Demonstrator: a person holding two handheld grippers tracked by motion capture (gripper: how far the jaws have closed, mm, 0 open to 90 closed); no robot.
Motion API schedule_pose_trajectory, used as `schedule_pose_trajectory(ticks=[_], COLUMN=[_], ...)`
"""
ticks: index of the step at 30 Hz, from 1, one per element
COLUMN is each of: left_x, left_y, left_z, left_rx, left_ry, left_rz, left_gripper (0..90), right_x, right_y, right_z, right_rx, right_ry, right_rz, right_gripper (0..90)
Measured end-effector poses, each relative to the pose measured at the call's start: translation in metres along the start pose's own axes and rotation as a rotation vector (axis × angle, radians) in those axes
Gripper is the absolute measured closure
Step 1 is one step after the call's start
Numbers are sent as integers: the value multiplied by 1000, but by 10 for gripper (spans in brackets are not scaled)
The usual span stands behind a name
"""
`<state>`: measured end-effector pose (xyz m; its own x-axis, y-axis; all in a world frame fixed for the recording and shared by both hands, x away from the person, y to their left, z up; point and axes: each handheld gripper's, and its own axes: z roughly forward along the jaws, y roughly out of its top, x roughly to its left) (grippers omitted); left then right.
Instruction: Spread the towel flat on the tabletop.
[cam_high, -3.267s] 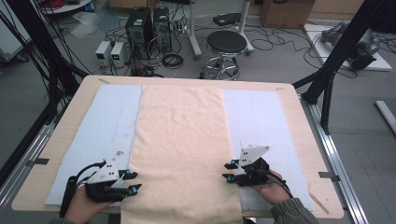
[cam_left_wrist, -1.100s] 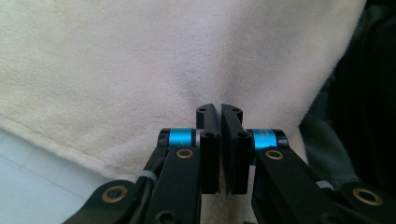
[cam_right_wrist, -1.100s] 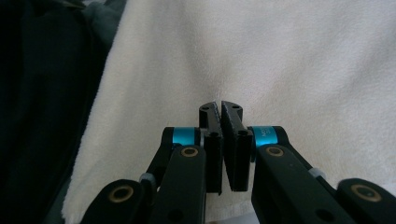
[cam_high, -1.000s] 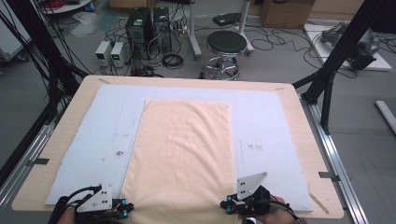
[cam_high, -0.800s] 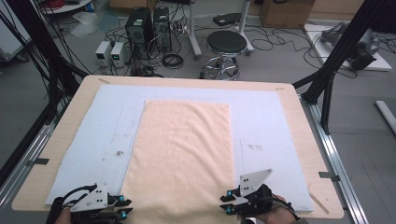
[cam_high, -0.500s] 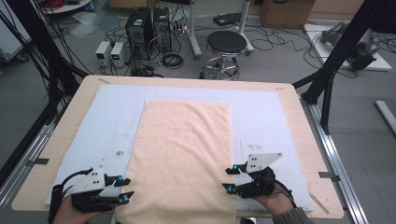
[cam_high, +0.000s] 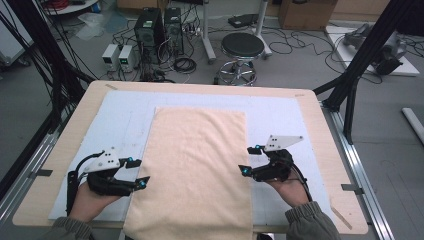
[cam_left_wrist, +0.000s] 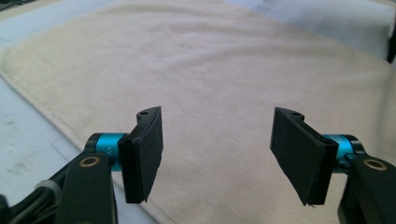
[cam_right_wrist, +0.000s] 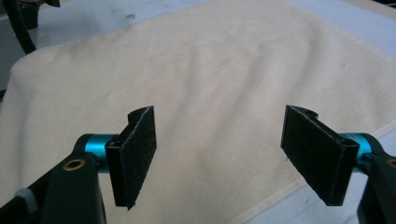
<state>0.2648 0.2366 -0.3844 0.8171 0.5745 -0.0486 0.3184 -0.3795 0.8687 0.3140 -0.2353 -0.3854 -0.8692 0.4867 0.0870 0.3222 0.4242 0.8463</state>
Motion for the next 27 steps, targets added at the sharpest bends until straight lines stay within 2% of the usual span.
schedule_pose_trajectory(ticks=[6,8,15,23,27], left_x=[16,20,23,28,33], left_y=[16,19,20,22,27], left_z=[4,6,11,16,19], left_rx=[-43,-42,-26,-41,-38], left_ry=[30,33,45,55,61], left_rz=[-26,-28,-30,-48,-47], left_gripper=[318,317,315,318,318], right_x=[-15,-18,-23,-30,-33], right_y=[18,22,27,31,34], right_z=[6,8,17,21,25], right_rx=[0,1,17,20,42], right_ry=[-25,-30,-35,-52,-65], right_rz=[-12,-16,-21,-22,-29], right_gripper=[231,227,228,227,218])
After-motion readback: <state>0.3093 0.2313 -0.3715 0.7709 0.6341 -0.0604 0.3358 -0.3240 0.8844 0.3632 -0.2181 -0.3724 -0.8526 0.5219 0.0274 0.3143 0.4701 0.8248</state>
